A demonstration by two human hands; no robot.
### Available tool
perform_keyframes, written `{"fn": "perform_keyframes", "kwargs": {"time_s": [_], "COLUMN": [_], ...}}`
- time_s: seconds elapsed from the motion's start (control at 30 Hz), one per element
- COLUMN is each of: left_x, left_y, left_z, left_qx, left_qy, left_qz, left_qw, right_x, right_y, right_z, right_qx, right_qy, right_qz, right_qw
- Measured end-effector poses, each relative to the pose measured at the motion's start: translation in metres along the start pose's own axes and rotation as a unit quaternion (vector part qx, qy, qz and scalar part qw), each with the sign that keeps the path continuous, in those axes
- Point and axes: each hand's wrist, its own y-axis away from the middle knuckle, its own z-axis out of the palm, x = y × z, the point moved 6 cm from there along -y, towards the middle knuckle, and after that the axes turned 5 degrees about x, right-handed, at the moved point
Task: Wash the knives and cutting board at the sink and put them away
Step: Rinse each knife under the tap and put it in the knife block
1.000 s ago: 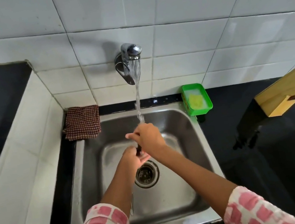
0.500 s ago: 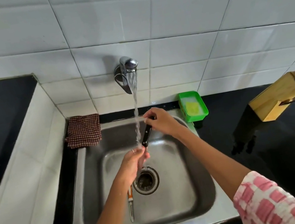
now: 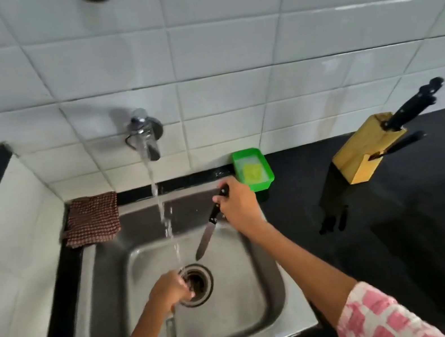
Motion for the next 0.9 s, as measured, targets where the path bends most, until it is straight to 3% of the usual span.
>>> {"fn": "perform_keyframes", "kwargs": {"time_s": [0.03, 0.1, 0.23, 0.37, 0.5, 0.63, 0.9], "left_x": [0.019, 0.064, 0.217, 0.372, 0.476, 0.537, 0.563], "left_y": [-0.001, -0.001, -0.004, 0.007, 0.020, 0.037, 0.032], "left_z": [0.004, 0.005, 0.016, 0.031, 0.037, 0.026, 0.024], "left_qx": [0.008, 0.046, 0.139, 0.195, 0.127, 0.129, 0.146], "left_qy": [-0.081, -0.128, -0.155, -0.100, 0.032, 0.074, 0.071], "left_qz": [-0.011, -0.020, 0.096, 0.274, 0.332, 0.353, 0.375], "left_qw": [0.997, 0.991, 0.973, 0.936, 0.934, 0.924, 0.913], "right_x": [0.015, 0.042, 0.107, 0.153, 0.162, 0.159, 0.160], "right_y": [0.003, 0.011, 0.024, 0.045, 0.053, 0.040, -0.004], "right_z": [-0.020, -0.056, -0.167, -0.294, -0.384, -0.435, -0.425], "right_qx": [0.026, 0.076, 0.238, 0.438, 0.556, 0.569, 0.489], "right_qy": [-0.013, -0.037, -0.118, -0.154, -0.157, -0.176, -0.163], "right_qz": [0.011, 0.023, 0.069, 0.067, 0.021, -0.017, -0.053], "right_qw": [1.000, 0.996, 0.962, 0.883, 0.816, 0.803, 0.855]}}
